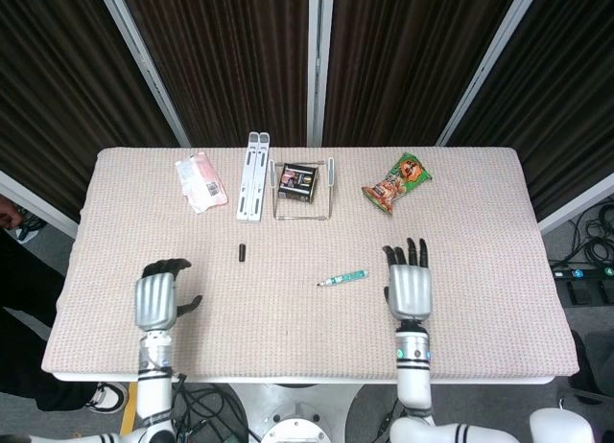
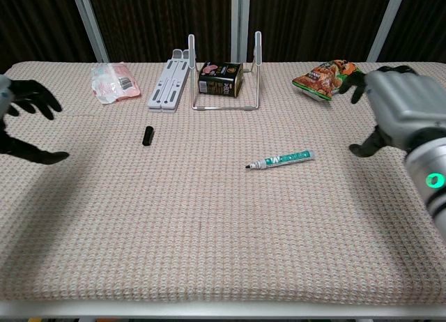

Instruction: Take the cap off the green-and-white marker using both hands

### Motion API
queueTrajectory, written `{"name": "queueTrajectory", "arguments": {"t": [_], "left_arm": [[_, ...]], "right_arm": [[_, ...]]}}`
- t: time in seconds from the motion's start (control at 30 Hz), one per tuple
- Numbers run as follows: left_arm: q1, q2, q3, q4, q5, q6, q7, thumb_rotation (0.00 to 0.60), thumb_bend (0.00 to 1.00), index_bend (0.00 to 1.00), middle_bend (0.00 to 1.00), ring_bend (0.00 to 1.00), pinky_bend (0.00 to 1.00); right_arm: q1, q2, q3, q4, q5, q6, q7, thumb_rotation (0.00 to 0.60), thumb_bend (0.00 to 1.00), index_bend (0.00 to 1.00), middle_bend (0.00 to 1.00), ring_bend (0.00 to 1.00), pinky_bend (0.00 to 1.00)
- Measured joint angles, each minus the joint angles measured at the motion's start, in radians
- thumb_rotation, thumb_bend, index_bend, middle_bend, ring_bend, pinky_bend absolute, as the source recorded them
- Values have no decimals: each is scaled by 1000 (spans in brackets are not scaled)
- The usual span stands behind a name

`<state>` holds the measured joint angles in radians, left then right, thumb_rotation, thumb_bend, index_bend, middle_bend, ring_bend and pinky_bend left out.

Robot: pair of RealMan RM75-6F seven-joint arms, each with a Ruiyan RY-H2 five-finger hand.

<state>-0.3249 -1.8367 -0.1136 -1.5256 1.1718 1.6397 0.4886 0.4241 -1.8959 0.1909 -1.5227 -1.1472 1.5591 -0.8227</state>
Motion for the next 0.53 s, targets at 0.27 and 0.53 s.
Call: {"name": "queueTrajectory", "arguments": {"t": [0.27, 0.53], "left_arm": [[205, 69, 184, 14, 155, 184, -74, 600, 6, 289, 263, 170, 179], [307, 66, 226, 96, 197, 212, -158, 600, 6, 277, 263, 170, 160]], "right_arm": [[-202, 239, -241, -21, -176, 116, 269, 600, 106, 101, 129, 0, 0], [-328, 240, -331, 102, -253, 127, 378, 600, 111, 90, 122, 0, 0]]}}
